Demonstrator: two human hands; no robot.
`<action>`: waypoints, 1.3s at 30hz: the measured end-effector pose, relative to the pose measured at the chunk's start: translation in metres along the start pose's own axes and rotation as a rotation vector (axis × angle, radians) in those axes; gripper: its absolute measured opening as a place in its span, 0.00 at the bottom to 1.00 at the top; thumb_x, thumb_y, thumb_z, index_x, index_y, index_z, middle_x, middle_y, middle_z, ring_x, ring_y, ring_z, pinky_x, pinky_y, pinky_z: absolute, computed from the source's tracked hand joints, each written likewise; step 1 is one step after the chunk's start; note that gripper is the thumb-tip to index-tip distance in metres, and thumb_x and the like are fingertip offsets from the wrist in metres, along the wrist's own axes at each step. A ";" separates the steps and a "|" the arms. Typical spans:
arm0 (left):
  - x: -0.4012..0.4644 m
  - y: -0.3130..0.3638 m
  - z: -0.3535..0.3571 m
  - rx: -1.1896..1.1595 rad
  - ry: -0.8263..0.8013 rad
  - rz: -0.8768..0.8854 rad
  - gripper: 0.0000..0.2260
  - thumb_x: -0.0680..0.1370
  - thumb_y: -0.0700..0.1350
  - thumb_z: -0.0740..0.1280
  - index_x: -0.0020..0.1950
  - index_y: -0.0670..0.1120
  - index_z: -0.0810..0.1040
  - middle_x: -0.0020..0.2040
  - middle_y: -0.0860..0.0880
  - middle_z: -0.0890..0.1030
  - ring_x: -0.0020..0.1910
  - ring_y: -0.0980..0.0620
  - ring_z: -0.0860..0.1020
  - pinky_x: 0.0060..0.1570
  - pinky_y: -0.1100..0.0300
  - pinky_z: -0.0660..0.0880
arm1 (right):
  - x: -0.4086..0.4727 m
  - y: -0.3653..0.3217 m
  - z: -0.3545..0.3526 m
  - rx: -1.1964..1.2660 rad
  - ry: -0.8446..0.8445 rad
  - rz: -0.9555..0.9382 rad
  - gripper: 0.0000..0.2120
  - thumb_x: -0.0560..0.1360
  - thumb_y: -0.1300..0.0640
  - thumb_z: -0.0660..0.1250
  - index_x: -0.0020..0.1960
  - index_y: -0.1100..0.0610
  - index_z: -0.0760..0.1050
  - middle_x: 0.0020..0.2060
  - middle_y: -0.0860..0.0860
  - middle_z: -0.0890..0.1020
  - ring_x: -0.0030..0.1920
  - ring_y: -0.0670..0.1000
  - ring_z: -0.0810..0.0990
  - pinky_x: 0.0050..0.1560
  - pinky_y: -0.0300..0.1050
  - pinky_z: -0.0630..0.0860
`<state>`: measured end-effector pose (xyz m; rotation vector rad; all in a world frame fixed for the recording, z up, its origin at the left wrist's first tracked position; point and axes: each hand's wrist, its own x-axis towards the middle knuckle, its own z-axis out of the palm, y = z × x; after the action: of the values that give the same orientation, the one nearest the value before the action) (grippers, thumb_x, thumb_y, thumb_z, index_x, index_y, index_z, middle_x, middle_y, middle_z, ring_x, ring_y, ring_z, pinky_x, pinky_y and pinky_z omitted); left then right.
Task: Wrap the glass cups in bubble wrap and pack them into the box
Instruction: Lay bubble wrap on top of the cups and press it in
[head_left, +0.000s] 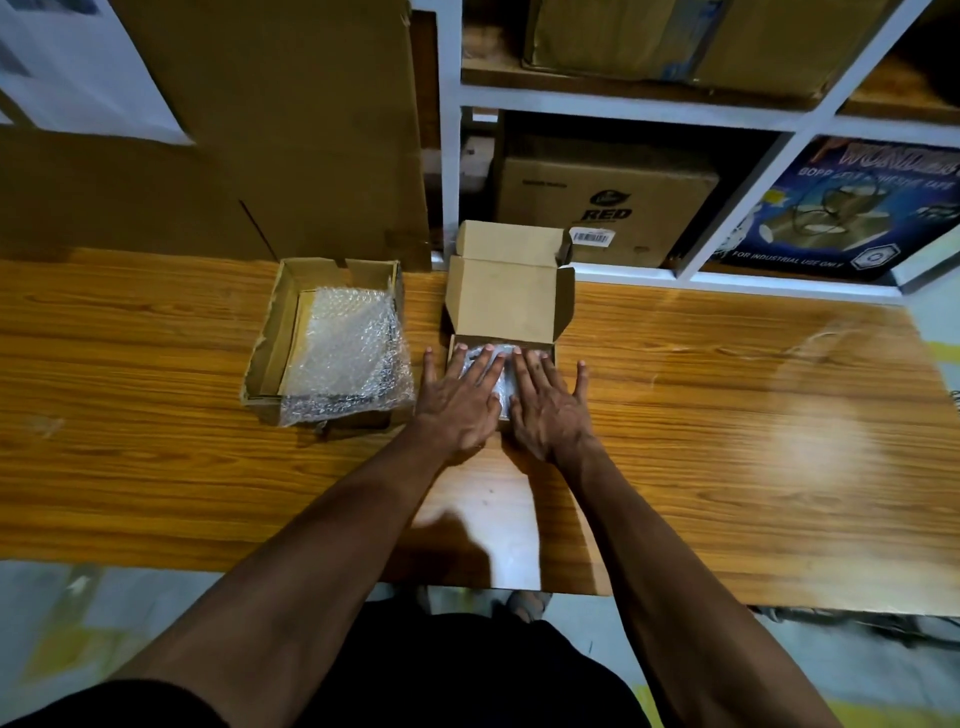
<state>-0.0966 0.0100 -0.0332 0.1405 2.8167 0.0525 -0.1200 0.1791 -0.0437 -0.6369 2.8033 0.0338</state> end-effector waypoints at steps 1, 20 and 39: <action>0.002 -0.001 0.001 -0.006 -0.004 0.003 0.31 0.86 0.59 0.46 0.86 0.54 0.40 0.87 0.54 0.42 0.85 0.43 0.44 0.77 0.28 0.40 | 0.002 0.000 0.000 0.007 -0.004 0.003 0.34 0.84 0.41 0.41 0.84 0.52 0.34 0.85 0.51 0.42 0.84 0.54 0.40 0.75 0.70 0.29; -0.025 -0.001 0.011 0.078 0.072 0.036 0.31 0.84 0.62 0.44 0.87 0.55 0.45 0.87 0.51 0.45 0.85 0.42 0.45 0.76 0.29 0.41 | -0.028 -0.008 0.011 -0.029 0.045 -0.044 0.36 0.81 0.36 0.32 0.85 0.51 0.36 0.84 0.52 0.38 0.84 0.57 0.38 0.76 0.70 0.28; -0.058 0.003 0.012 0.023 0.128 0.071 0.27 0.86 0.60 0.46 0.85 0.56 0.57 0.87 0.50 0.52 0.84 0.46 0.54 0.77 0.33 0.47 | -0.052 -0.014 0.012 -0.039 0.063 -0.052 0.36 0.83 0.32 0.41 0.85 0.49 0.52 0.84 0.56 0.56 0.82 0.56 0.60 0.78 0.66 0.42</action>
<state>-0.0373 0.0075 -0.0263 0.2509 2.9398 0.0463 -0.0663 0.1897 -0.0407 -0.7325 2.8508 0.0593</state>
